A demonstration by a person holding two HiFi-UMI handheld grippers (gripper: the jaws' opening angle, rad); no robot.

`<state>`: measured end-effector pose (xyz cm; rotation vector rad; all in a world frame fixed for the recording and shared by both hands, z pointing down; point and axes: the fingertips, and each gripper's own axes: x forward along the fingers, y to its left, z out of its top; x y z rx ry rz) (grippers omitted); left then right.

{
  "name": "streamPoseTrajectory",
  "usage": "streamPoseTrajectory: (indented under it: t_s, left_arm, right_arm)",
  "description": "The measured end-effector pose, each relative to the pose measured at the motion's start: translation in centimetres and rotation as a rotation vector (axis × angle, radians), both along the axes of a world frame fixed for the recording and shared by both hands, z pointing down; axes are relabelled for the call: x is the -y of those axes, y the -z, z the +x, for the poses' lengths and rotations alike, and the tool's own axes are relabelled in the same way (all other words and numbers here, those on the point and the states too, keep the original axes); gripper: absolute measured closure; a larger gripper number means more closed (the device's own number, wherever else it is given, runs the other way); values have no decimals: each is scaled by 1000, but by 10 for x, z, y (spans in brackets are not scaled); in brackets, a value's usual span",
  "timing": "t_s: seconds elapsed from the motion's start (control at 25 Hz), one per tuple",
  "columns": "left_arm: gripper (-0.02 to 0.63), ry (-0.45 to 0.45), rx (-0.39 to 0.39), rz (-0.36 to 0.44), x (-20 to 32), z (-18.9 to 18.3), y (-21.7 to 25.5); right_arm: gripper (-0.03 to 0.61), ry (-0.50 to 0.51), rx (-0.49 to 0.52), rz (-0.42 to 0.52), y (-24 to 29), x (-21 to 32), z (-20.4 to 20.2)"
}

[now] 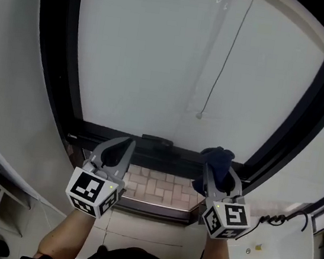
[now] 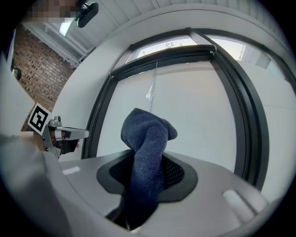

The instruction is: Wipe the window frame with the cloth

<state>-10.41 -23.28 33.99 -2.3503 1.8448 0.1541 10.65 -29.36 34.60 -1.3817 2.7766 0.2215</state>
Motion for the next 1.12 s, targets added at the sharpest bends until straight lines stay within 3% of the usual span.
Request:
streamPoseTrajectory:
  t_s: [0.16,0.32,0.52,0.68,0.88,1.12]
  left_arm:
    - [620,-12,-69,-111,-1,19,-57]
    - [620,29,-74,-172,-7,20,-88]
    - [620,40,-53,-162,-9,15,-94]
    - [620,-17,-68,-171,-10,23,-102]
    - [620,-8,-52,-171,-13,29,-103]
    - [620,-16,-53,-193,-18,38,-114]
  right_arm:
    - [442,23,27,-56,-36,-9,1]
    - [445,9,24,-54,-60,-21,9]
    - [449,14,25,-91,-80,-25,14]
    - [460,0,-4,-84,-89,-28,21]
    - [462,-7,63,-153,-102,-29,22]
    - [462,-6,59,-157,-105,-31,22]
